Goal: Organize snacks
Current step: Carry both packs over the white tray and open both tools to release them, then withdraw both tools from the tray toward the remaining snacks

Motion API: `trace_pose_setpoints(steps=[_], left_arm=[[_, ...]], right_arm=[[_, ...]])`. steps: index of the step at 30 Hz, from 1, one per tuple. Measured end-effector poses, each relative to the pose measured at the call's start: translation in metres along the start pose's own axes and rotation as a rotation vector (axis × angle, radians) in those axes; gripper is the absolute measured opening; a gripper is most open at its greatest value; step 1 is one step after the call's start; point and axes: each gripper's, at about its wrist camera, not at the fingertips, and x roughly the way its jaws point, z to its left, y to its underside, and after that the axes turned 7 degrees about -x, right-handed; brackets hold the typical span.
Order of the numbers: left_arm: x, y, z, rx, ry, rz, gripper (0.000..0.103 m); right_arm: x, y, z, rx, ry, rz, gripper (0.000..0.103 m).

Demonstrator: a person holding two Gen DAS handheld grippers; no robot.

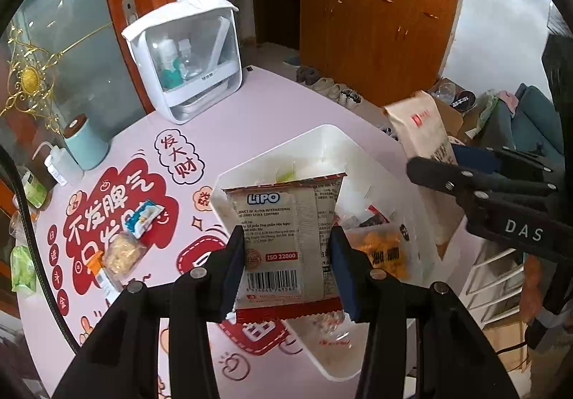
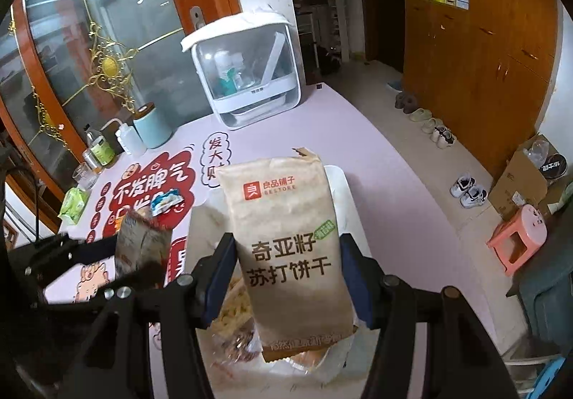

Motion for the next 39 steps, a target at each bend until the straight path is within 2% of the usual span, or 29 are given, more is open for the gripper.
trace_pose_setpoints(steps=[14,16,17,19,20,22,27,39], left_arm=[[0.063,-0.002,-0.016,-0.083,-0.045,0.085,0.045],[0.067,-0.001,-0.017,-0.088,-0.055,0.097,0.047],[0.069,0.0,-0.016,-0.092,-0.057,0.105,0.052],[0.07,0.002,-0.016,-0.094,-0.056,0.121,0.088],[0.068,0.003,-0.017,-0.094,-0.057,0.115,0.09],[0.062,0.005,-0.017,-0.086,-0.058,0.094,0.09],[0.058,0.012,-0.015,-0.082,-0.082,0.118,0.09],[0.021,0.031,0.002,-0.115,-0.083,0.107,0.09]], right_arm=[[0.079,-0.012,-0.013,0.025,-0.003,0.123,0.06],[0.088,-0.01,-0.012,0.031,0.025,0.159,0.068],[0.091,-0.009,-0.011,0.029,0.036,0.166,0.07],[0.092,-0.009,-0.009,0.02,0.038,0.162,0.078],[0.092,-0.008,-0.007,0.019,0.04,0.161,0.079],[0.092,-0.008,-0.007,0.023,0.037,0.16,0.081],[0.084,-0.004,-0.002,0.031,0.032,0.158,0.081],[0.053,0.022,0.024,0.061,0.017,0.151,0.081]])
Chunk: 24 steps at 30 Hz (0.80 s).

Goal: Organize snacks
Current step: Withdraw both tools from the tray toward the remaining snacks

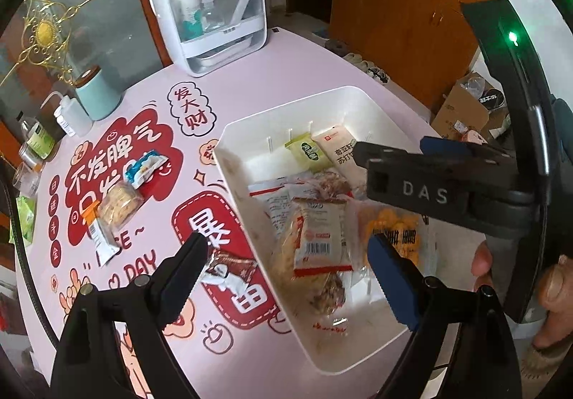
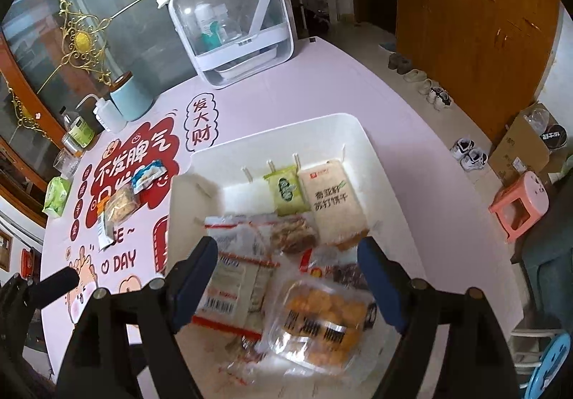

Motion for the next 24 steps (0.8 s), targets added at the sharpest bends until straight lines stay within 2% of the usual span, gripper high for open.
trace_pose_setpoints(steps=[11,17,24], left_arm=[[-0.042,0.037,0.036,0.021,-0.047,-0.011,0.09],[-0.063,0.051,0.085,-0.01,-0.104,-0.018,0.09],[-0.081,0.058,0.147,-0.049,-0.13,-0.028,0.09]], right_arm=[[-0.047,0.036,0.024,0.038,-0.032,-0.06,0.081],[-0.073,0.05,0.046,0.06,-0.034,-0.114,0.081],[-0.075,0.06,0.093,0.095,-0.029,-0.1,0.081]])
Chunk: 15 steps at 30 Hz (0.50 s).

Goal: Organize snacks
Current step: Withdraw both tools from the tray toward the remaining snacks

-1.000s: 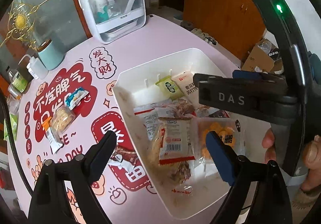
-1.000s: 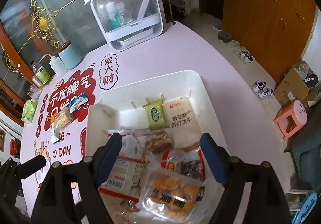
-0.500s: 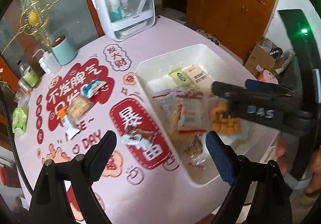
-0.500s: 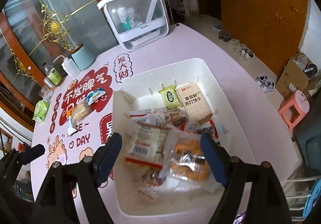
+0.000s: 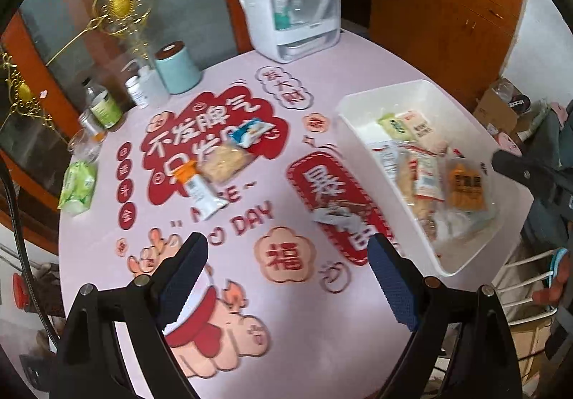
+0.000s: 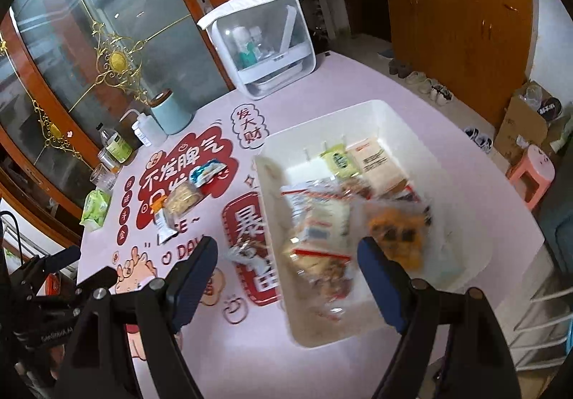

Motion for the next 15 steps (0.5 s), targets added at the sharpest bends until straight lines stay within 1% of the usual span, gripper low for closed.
trace_pose_setpoints(steps=[2,5,7,8,11,15], left_arm=[[-0.001,-0.002,0.016,0.0,0.006,-0.003,0.09],[0.004,-0.006,0.035,0.01,0.016,-0.008,0.09],[0.013,-0.009,0.048,0.019,0.017,-0.001,0.09],[0.017,-0.011,0.054,0.024,0.016,0.005,0.09],[0.031,-0.018,0.073,0.031,0.011,0.025,0.09],[0.048,-0.029,0.095,0.028,-0.001,0.028,0.09]], right_arm=[[0.001,0.003,0.016,0.001,0.016,-0.005,0.081],[0.006,0.007,0.046,-0.009,0.007,-0.005,0.081],[0.01,0.01,0.062,-0.021,0.029,-0.014,0.081],[0.014,0.012,0.072,-0.029,0.045,-0.019,0.081],[0.029,0.016,0.093,-0.044,0.059,-0.007,0.081],[0.05,0.024,0.112,-0.048,0.093,0.01,0.081]])
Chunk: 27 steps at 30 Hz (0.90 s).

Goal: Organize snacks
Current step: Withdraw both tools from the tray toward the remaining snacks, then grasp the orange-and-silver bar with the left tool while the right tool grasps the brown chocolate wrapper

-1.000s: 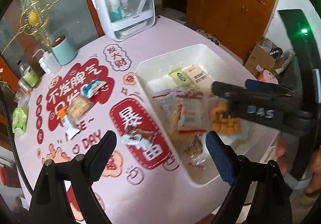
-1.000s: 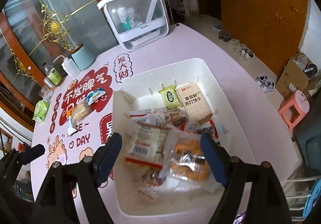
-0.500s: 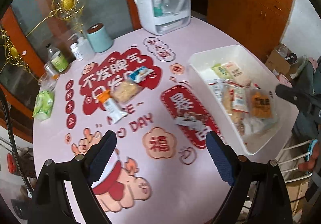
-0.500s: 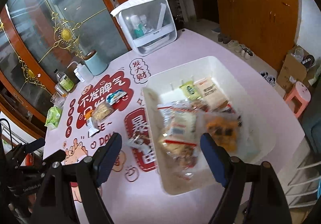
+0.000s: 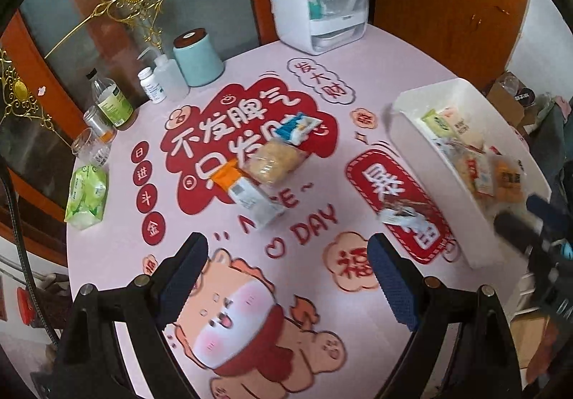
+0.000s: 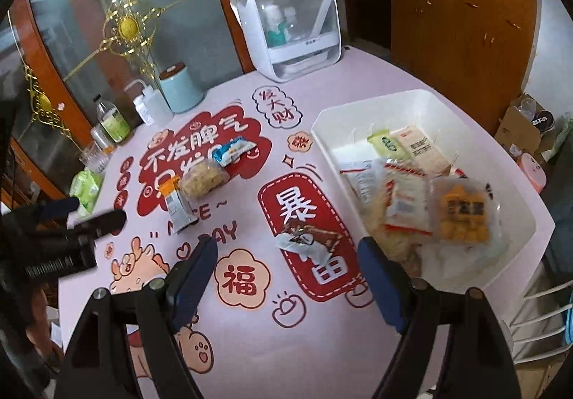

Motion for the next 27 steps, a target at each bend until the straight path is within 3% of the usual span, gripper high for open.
trace_pose_setpoints(steps=[12,18,23,27], left_arm=[[0.082,-0.032,0.053,-0.068,0.004,0.039,0.09],[0.133,-0.033,0.056,-0.066,0.003,0.079,0.09],[0.171,-0.029,0.054,-0.065,0.017,0.111,0.09],[0.196,-0.026,0.058,-0.101,0.051,0.156,0.09]], right_arm=[[0.068,0.027,0.028,0.111,0.084,0.007,0.081],[0.111,0.045,0.027,0.179,0.147,0.022,0.081],[0.134,0.045,0.016,0.245,0.206,-0.002,0.081],[0.155,0.042,0.008,0.278,0.238,0.035,0.081]])
